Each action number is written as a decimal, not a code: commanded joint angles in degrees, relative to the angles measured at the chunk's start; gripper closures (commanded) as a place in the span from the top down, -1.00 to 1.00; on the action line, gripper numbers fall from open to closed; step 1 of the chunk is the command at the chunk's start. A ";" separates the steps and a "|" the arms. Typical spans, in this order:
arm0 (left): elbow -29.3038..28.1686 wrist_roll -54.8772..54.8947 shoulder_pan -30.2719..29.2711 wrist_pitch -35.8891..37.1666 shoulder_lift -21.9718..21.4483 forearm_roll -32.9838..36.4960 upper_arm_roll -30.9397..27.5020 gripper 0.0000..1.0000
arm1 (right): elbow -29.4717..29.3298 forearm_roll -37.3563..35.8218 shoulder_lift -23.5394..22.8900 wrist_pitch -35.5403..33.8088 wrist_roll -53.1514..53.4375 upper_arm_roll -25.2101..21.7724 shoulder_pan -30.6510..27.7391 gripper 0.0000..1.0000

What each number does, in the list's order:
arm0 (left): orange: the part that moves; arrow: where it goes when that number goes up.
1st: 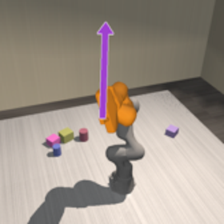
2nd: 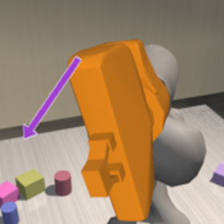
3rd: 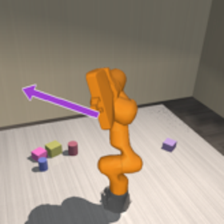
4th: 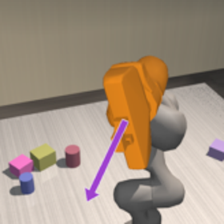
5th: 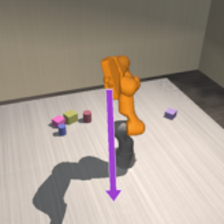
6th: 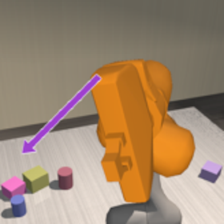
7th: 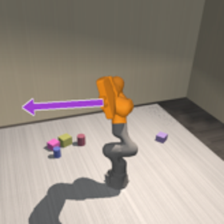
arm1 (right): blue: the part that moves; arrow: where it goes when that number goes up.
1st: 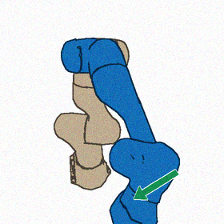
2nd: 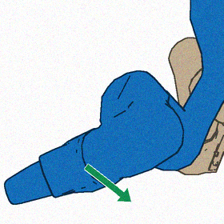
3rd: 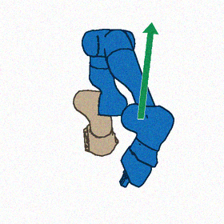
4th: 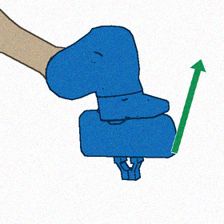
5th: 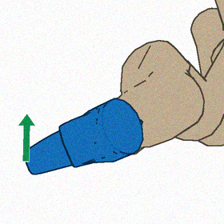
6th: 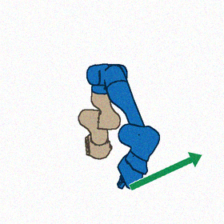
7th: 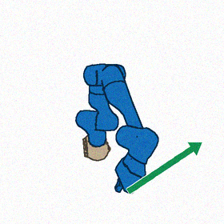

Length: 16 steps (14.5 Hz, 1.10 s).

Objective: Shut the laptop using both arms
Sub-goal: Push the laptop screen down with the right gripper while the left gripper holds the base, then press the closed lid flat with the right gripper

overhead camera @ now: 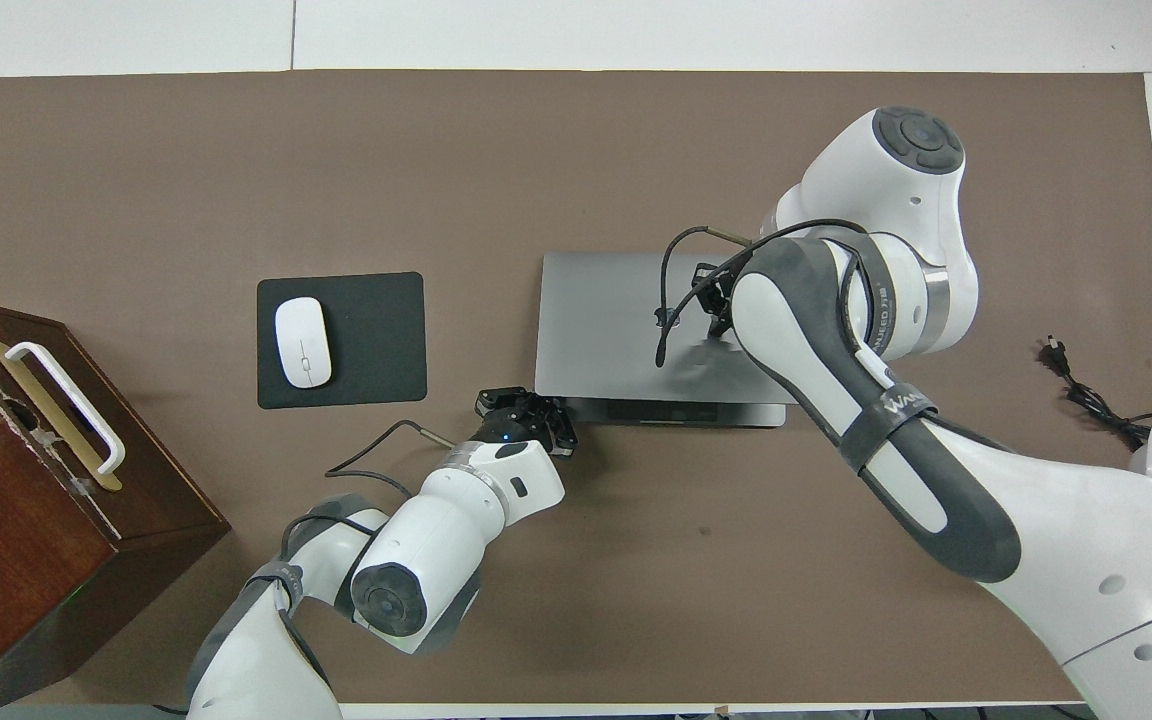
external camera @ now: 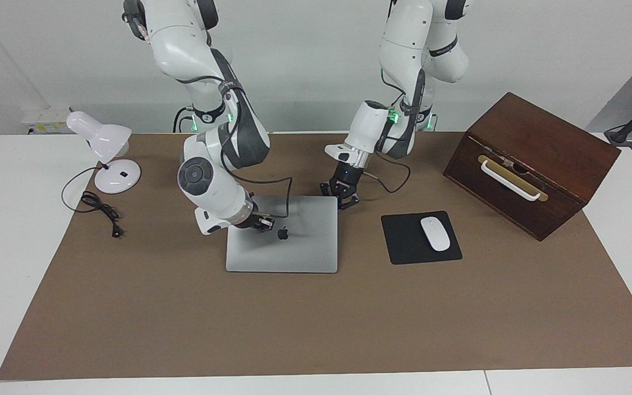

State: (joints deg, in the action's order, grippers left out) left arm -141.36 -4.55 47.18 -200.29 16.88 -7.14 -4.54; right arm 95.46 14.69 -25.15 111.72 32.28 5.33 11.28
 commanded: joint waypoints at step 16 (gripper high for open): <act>0.30 1.56 1.16 -0.19 4.03 -0.95 -1.70 -1.00 | 4.65 1.13 2.21 4.38 0.15 0.38 -0.03 -1.00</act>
State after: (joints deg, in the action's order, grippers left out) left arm -141.36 -4.14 47.21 -200.32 16.89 -7.14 -4.57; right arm 97.80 14.69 -24.54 114.69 32.28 5.40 11.56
